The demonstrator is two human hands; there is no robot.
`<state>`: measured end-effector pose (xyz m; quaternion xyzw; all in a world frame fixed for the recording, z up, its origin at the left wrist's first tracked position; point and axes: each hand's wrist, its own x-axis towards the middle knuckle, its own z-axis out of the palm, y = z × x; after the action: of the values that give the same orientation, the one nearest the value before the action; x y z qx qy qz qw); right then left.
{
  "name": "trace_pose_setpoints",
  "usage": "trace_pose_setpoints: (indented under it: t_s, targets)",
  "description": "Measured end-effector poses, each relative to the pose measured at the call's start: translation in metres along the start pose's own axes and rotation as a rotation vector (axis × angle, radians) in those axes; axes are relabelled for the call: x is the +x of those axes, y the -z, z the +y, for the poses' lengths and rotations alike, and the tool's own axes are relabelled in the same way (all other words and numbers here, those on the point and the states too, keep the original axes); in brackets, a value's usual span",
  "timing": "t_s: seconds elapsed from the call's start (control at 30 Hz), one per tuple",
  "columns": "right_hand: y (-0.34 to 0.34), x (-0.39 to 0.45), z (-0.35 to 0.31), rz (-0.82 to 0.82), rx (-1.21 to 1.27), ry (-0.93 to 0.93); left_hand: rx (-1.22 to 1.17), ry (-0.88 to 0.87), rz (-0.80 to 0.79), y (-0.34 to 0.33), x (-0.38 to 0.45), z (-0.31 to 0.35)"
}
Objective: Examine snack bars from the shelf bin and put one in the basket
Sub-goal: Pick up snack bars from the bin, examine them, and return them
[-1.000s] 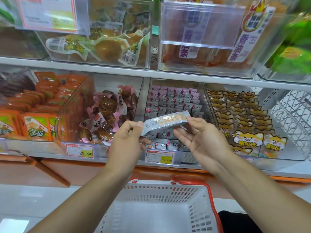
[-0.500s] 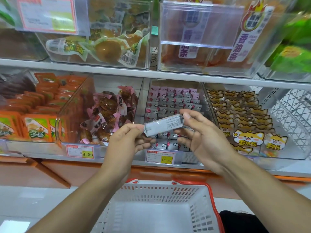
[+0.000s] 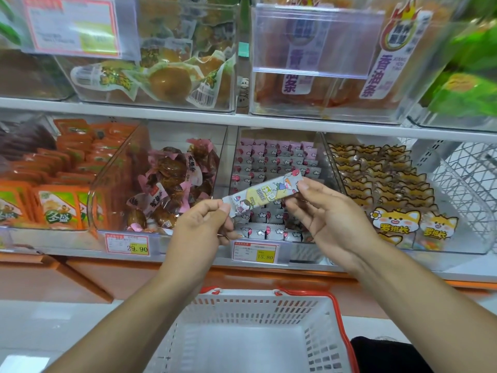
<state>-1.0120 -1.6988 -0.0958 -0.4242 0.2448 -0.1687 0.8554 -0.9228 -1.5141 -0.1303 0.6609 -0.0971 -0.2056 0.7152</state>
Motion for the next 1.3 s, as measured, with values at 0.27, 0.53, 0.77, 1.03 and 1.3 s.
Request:
trace_pose_setpoints:
  t_s: [0.27, 0.53, 0.77, 1.03, 1.3]
  targets:
    - [-0.001, 0.000, 0.000, -0.019, -0.076, -0.003, 0.068, -0.003, 0.006, -0.005, -0.002, -0.001]
    - [0.016, 0.011, -0.032, 0.188, -0.623, 0.601, 0.444, -0.245, -0.138, -0.013, -0.016, -0.007]
    - [0.033, 0.033, -0.035, 0.255, -1.091, 0.688, 1.048, -0.616, -0.312, -0.017, -0.023, -0.019]
    - [0.044, 0.061, -0.026, 0.145, -1.879, 0.856, 1.074, -0.613, -0.327, -0.018, -0.020, -0.026]
    - [0.039, 0.075, -0.020, 0.302, -2.469, 0.566, 1.087, -0.600, -0.356, -0.019, -0.021, -0.027]
